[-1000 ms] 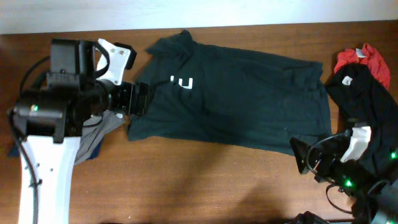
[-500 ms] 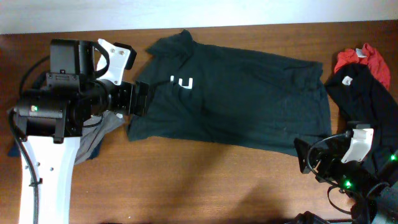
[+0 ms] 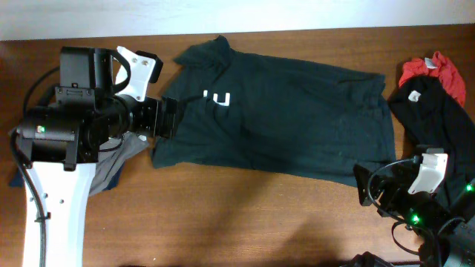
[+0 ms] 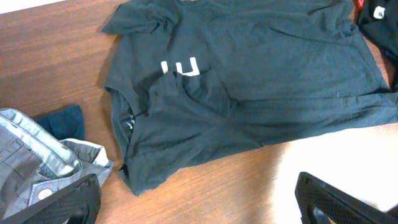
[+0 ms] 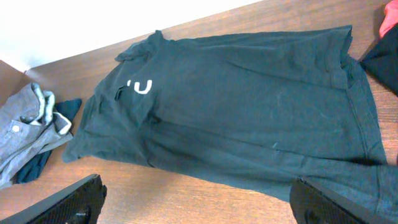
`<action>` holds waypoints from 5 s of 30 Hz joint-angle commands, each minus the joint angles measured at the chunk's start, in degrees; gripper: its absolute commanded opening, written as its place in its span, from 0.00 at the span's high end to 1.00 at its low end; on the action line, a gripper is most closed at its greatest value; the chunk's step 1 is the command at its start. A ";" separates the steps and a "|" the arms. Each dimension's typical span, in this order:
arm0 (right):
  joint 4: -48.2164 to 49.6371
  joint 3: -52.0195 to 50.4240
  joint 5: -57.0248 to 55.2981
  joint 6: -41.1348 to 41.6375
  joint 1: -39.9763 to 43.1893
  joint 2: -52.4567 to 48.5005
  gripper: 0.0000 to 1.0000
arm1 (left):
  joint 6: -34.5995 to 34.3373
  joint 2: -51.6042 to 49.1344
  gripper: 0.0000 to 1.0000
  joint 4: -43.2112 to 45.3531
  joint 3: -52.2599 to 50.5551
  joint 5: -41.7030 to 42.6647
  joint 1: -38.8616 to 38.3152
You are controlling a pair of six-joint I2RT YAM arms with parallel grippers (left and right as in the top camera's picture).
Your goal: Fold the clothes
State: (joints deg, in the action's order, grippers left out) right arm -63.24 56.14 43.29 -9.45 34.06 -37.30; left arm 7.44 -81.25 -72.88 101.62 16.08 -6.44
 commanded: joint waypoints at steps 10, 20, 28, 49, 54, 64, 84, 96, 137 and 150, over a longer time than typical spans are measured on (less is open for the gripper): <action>-0.07 0.44 -0.52 -0.63 -0.39 0.09 0.01 | -0.70 -0.15 0.01 -0.26 -0.11 0.37 -0.28; -0.07 0.44 -0.52 -0.63 -0.39 0.09 0.01 | -0.70 -0.15 0.01 -0.28 -0.11 0.39 -0.28; -0.07 0.44 -0.52 -0.63 -0.39 0.09 0.01 | -0.68 -0.15 0.01 -0.26 -0.11 0.42 -0.28; -0.07 0.44 -0.52 -0.63 -0.39 0.09 0.01 | -0.70 -0.15 0.01 -0.31 -0.11 0.44 -0.28; -0.04 0.44 -0.52 -0.63 -0.39 0.09 0.01 | -0.70 -0.15 0.01 -0.31 -0.11 0.44 -0.28; -0.04 0.44 -0.52 -0.63 -0.39 0.09 0.01 | -0.70 -0.15 0.01 -0.26 -0.11 0.44 -0.28; -0.07 0.44 -0.52 -0.63 -0.39 0.09 0.01 | -0.70 -0.15 0.01 -1.99 -0.11 0.48 -0.28; 7.91 0.44 7.32 -0.59 -0.39 0.09 0.01 | -0.81 -0.70 0.01 0.20 -0.11 -6.86 -0.28; -1.49 35.28 -27.30 21.75 -24.90 -55.49 0.25 | -1.22 -31.23 0.31 -4.85 8.94 -4.11 0.39; -14.84 35.63 -33.48 23.82 -24.90 -35.60 0.04 | -10.95 -10.49 0.26 -16.48 10.64 -13.57 9.29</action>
State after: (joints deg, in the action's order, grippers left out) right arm -75.81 91.18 14.74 13.15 9.21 -75.07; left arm -0.84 -95.29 -88.25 111.26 5.32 2.48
